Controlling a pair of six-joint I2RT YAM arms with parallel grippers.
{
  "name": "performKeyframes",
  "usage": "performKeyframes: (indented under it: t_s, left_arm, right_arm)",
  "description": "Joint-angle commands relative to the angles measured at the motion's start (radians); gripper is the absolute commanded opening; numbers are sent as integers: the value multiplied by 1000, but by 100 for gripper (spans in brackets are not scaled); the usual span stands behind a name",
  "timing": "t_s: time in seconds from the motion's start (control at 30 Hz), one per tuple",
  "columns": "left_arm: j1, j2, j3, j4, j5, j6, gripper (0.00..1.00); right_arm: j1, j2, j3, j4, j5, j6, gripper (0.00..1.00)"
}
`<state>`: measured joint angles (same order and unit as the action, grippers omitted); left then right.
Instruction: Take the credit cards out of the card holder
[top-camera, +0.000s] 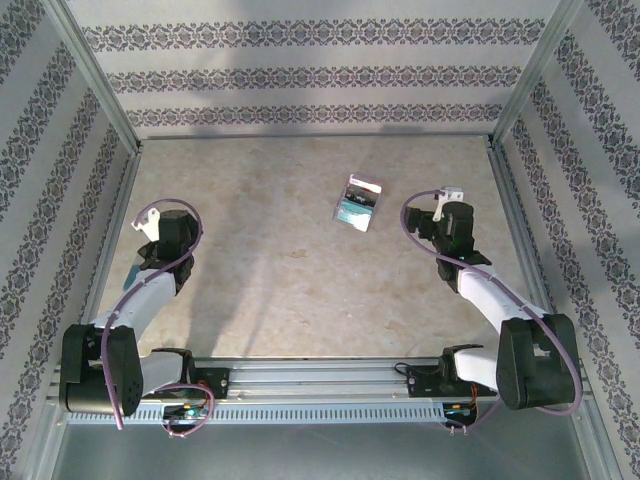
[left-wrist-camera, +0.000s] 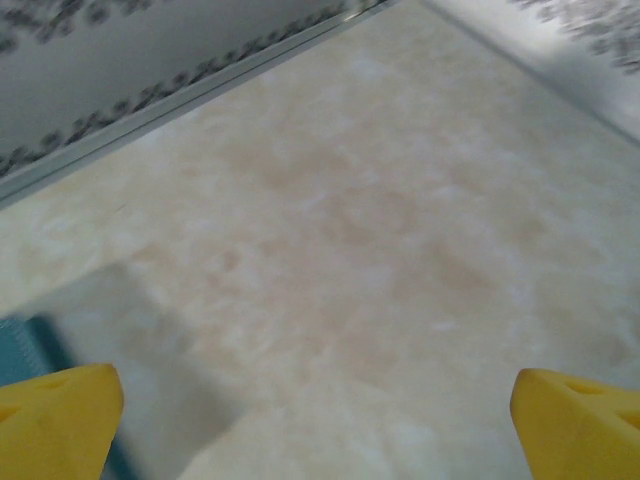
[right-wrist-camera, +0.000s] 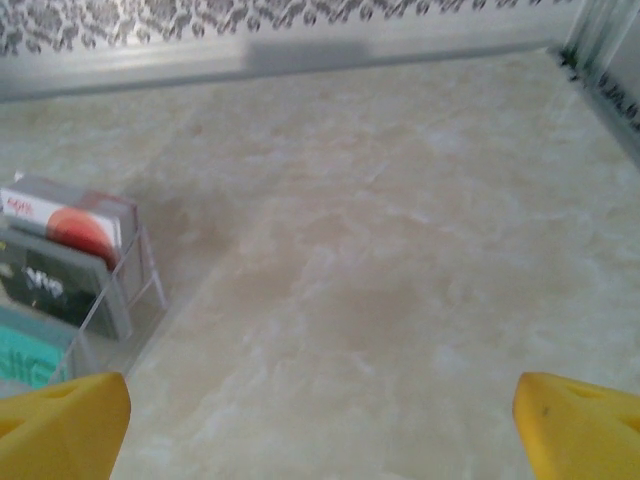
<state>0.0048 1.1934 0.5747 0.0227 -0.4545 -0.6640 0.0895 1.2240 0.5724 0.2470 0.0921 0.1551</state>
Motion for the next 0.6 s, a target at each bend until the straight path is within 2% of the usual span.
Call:
performKeyframes:
  t_s: [0.0, 0.23, 0.57]
  left_arm:
    - [33, 3, 42, -202, -81, -154, 99]
    - [117, 86, 126, -374, -74, -204, 99]
    - [279, 187, 177, -494, -33, -265, 99]
  right_arm:
    - [14, -17, 42, -151, -17, 44, 98]
    - [56, 6, 125, -280, -64, 81, 98]
    - [164, 24, 205, -366, -26, 57, 98]
